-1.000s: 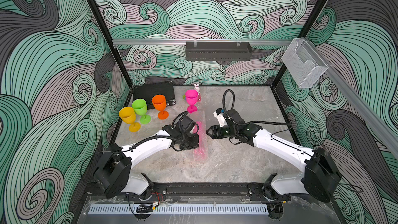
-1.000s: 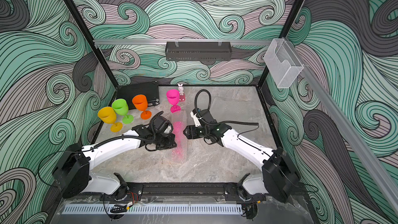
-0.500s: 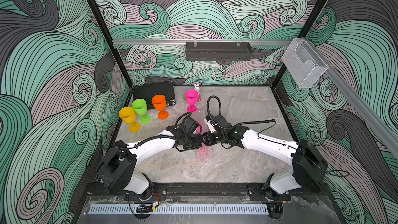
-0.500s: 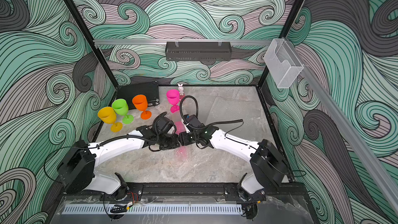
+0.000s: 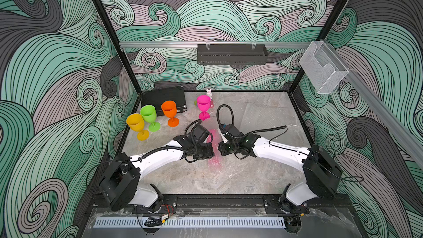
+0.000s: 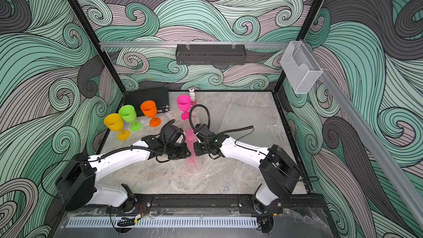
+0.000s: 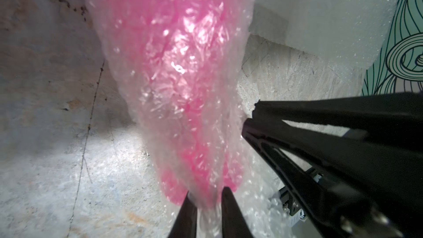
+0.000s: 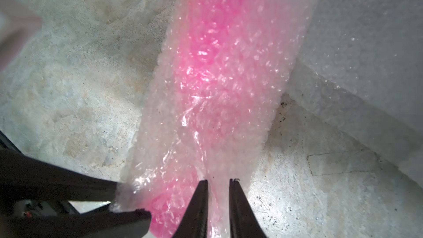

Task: Unpack wine glasses from bubble wrap
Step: Unwrap the bubble wrap at the center of the board.

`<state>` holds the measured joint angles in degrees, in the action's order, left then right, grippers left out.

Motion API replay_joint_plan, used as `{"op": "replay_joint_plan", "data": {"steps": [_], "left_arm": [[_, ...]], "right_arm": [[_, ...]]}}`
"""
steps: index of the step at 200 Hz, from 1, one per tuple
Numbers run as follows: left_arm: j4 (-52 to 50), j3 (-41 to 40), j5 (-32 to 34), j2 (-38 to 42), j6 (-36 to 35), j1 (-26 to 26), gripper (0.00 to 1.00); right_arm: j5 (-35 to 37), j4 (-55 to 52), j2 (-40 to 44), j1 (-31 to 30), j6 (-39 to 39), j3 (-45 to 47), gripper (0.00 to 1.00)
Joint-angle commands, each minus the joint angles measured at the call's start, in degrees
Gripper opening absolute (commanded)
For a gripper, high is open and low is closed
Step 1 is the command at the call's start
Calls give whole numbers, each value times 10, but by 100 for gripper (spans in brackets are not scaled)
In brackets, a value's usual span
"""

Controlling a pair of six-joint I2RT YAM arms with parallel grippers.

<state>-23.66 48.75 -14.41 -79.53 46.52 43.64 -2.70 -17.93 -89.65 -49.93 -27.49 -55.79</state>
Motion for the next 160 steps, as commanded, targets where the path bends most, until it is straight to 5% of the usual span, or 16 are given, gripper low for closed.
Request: {"op": "replay_joint_plan", "data": {"steps": [1, 36, 86, 160], "left_arm": [[-25, 10, 6, 12, -20, 0, 29], [-44, 21, 1, 5, -49, -15, 40], [-16, 1, -39, 11, -73, -50, 41], [23, -9, -62, -34, -90, -50, 30]], "right_arm": [[7, -7, 3, -3, 2, 4, 17], [0, -7, 11, -2, 2, 9, 14], [1, -7, 30, -2, 4, 22, 14], [-28, -8, 28, -3, 12, 3, 26]]}}
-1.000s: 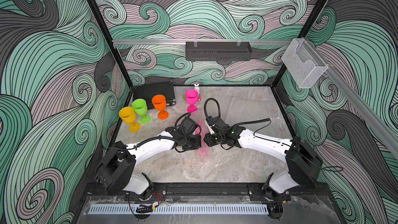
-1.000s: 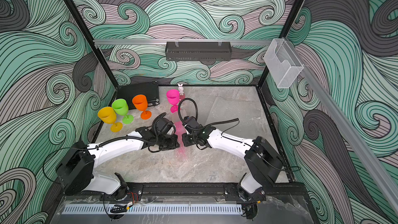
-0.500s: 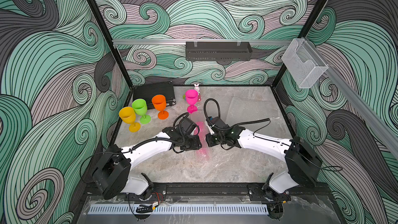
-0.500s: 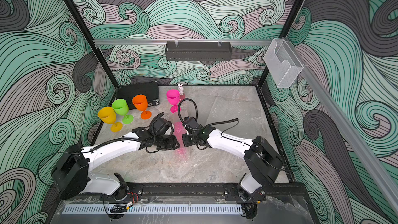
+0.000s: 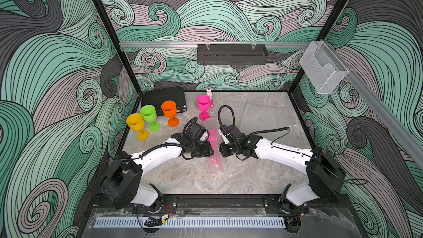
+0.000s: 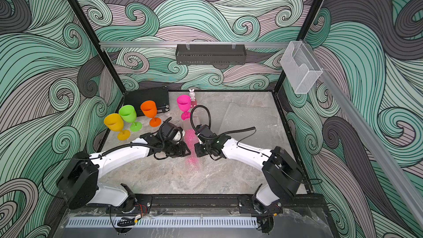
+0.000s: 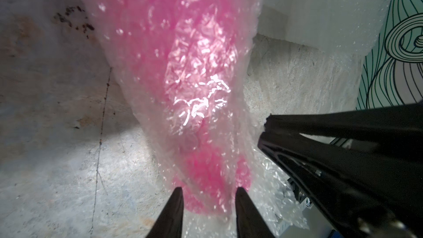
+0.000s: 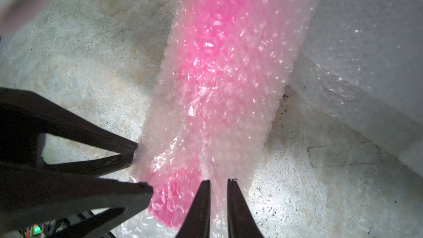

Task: Unpack wine glasses from bubble wrap
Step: Unwrap the bubble wrap at the center of the board.

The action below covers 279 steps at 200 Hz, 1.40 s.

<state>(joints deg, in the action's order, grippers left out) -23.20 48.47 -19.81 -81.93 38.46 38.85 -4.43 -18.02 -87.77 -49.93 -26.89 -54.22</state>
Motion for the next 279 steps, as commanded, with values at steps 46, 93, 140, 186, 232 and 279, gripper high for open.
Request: {"op": "replay_joint_plan", "data": {"steps": [46, 93, 140, 186, 232, 279], "left_arm": [[44, -11, -21, -3, -3, -2, 15], [47, -10, -26, 1, -2, -1, 14], [46, -8, -22, 20, -1, -1, 13], [47, -9, -29, 20, -2, 2, 9], [54, -18, -33, 21, -1, 3, 5], [48, -20, -34, 20, -7, 4, 2]], "right_arm": [[-12, -3, 0, -12, 9, -27, 40], [-2, -9, -27, -16, 13, -46, 43], [62, -48, -35, -21, 17, -42, 37], [98, -39, -54, -22, 19, -56, 37], [129, -35, -89, -22, 32, -100, 38], [131, -29, -106, -20, 36, -128, 37]]}}
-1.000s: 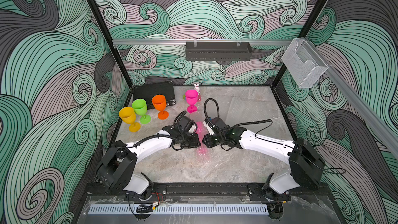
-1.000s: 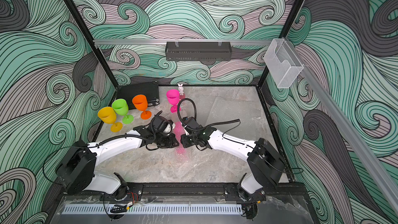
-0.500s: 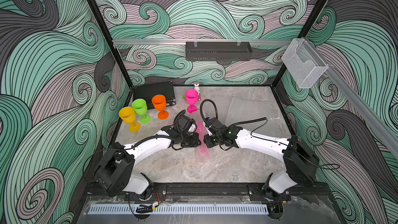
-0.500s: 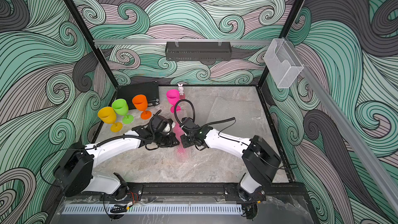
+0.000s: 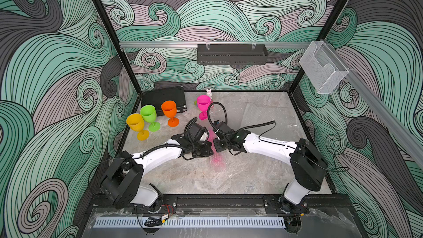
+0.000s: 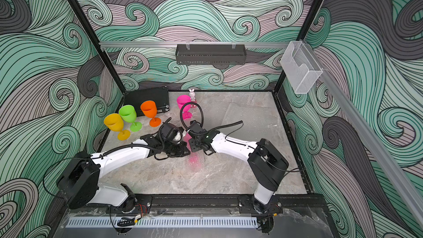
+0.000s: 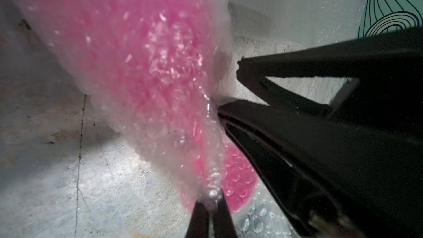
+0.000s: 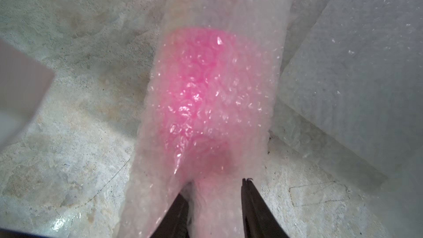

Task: Unpack wine glasses from bubble wrap
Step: Unwrap the bubble wrap at the center of the board.

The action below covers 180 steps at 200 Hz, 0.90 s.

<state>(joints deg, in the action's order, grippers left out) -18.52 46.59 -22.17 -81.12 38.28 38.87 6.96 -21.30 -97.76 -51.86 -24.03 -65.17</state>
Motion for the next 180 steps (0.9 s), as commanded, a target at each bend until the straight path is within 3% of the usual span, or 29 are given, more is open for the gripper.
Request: {"op": "replay_joint_plan", "data": {"steps": [1, 101, 180], "left_arm": [[2, -1, -11, 11, -6, 4, 2], [-12, -17, 3, 10, -12, 4, 0], [1, -28, 2, 9, -6, 4, 0]], "right_arm": [[17, 5, -7, -1, 8, -19, 37], [-22, 31, 10, 21, -5, -8, 23], [-130, 133, 21, 50, -84, 33, 21]]}}
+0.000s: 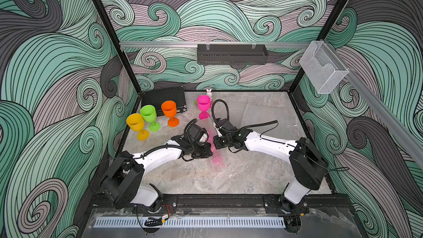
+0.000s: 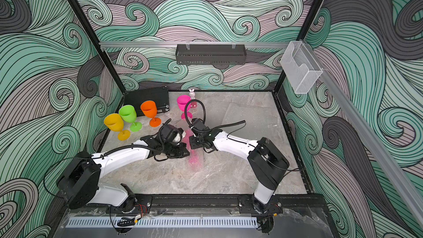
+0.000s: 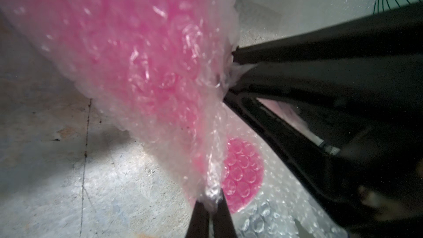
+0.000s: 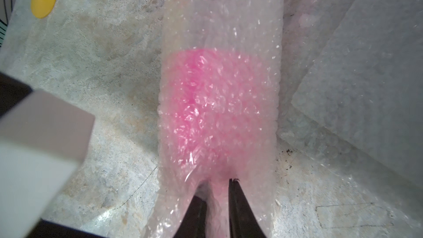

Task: Unpack wine glasses from bubble wrap
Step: Unwrap the bubble wrap at the center of the board.

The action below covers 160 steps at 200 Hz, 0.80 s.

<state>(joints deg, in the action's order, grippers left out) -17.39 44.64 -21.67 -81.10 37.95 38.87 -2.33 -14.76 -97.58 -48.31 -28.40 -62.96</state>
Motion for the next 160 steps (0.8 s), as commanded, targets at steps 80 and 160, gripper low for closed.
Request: {"op": "replay_joint_plan", "data": {"steps": [80, 160], "left_arm": [[-4, -23, -5, 4, -1, 4, 0], [-7, -31, 0, 4, -2, 4, 0]], "right_arm": [[-103, 161, 25, 46, -119, 50, 20], [-145, 243, 30, 74, -182, 89, 17]]}}
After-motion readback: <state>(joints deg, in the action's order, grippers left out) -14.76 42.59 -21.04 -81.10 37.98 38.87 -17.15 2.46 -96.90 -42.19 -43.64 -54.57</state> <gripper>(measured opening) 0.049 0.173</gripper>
